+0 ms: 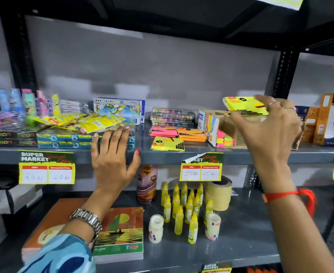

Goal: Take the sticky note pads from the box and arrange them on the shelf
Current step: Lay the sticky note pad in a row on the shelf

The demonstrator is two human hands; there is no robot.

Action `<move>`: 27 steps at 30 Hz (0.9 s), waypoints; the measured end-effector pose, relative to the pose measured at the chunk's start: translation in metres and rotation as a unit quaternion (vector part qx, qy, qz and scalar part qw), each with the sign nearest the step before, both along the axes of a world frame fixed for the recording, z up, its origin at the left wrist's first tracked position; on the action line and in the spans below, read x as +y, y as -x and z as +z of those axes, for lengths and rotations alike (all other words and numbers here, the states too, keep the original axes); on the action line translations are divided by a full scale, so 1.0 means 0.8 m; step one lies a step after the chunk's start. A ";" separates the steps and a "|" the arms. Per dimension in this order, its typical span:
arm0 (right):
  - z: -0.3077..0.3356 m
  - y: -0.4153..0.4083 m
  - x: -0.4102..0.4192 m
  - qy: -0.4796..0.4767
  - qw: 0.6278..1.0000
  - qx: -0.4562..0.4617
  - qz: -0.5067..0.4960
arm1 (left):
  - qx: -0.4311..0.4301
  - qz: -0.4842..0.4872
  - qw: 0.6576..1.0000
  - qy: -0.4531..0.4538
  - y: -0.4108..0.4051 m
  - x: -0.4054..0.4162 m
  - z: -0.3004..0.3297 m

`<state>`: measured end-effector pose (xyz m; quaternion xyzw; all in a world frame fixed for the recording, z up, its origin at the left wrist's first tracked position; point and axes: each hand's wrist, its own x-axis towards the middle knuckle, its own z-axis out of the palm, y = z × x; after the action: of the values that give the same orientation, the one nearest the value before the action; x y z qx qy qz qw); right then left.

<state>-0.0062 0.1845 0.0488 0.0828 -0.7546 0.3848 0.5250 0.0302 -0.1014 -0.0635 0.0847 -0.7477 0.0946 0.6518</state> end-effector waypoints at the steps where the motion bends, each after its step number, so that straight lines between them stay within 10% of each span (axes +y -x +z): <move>1: -0.003 -0.011 -0.016 -0.006 1.000 0.004 0.019 | 0.000 0.000 1.000 -0.001 0.001 0.000 0.000; 27: -0.037 -0.027 -0.175 -0.261 0.924 -0.274 0.050 | -0.014 -0.002 1.000 0.009 0.003 -0.005 -0.004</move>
<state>0.0157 0.0449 0.0193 0.1458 -0.9377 0.2073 0.2376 0.0276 -0.1051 -0.0668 0.0758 -0.7562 0.1008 0.6420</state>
